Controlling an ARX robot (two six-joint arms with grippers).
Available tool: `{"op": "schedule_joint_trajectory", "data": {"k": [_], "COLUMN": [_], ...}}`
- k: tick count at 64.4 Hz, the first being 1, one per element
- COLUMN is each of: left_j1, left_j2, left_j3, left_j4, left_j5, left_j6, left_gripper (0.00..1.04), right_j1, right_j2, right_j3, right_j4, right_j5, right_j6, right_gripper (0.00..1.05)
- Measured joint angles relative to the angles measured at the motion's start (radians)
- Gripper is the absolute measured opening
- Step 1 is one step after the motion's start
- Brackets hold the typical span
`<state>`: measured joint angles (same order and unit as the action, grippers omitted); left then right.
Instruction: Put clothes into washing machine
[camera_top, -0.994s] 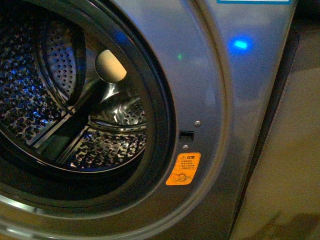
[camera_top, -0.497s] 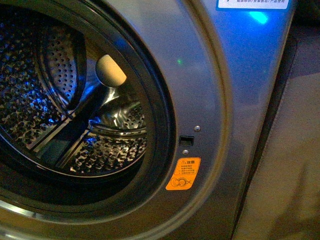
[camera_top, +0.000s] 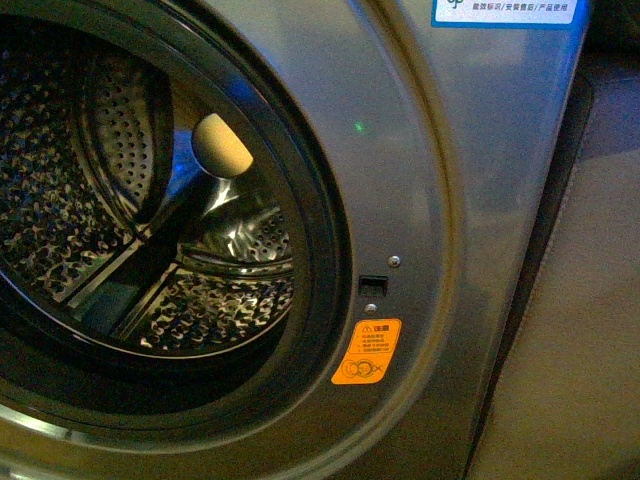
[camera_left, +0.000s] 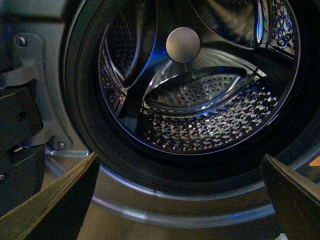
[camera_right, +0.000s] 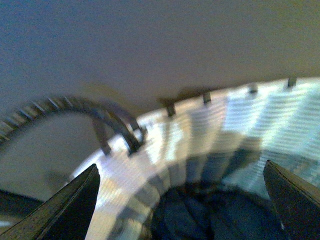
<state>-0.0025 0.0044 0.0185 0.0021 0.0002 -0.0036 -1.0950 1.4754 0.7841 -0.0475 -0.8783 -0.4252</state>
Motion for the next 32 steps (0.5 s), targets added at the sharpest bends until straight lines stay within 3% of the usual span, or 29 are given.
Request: {"op": "schedule_joint_trajectory", "data": {"k": [12, 24, 32], "left_j1": [0.0, 0.0, 0.0], "left_j2": [0.0, 0.0, 0.0], "left_j3": [0.0, 0.0, 0.0], "left_j4": [0.0, 0.0, 0.0], "left_j5": [0.0, 0.0, 0.0], "left_j6": [0.0, 0.0, 0.0], "left_gripper": [0.98, 0.98, 0.98], "right_j1": [-0.042, -0.042, -0.036], "right_j2": [0.252, 0.562, 0.749], "right_j3": [0.0, 0.002, 0.03], "right_j4": [-0.037, 0.13, 0.21], "right_j5": [0.094, 0.227, 0.254], "right_j6": [-0.172, -0.231, -0.233], "right_gripper": [0.97, 0.97, 0.97]}}
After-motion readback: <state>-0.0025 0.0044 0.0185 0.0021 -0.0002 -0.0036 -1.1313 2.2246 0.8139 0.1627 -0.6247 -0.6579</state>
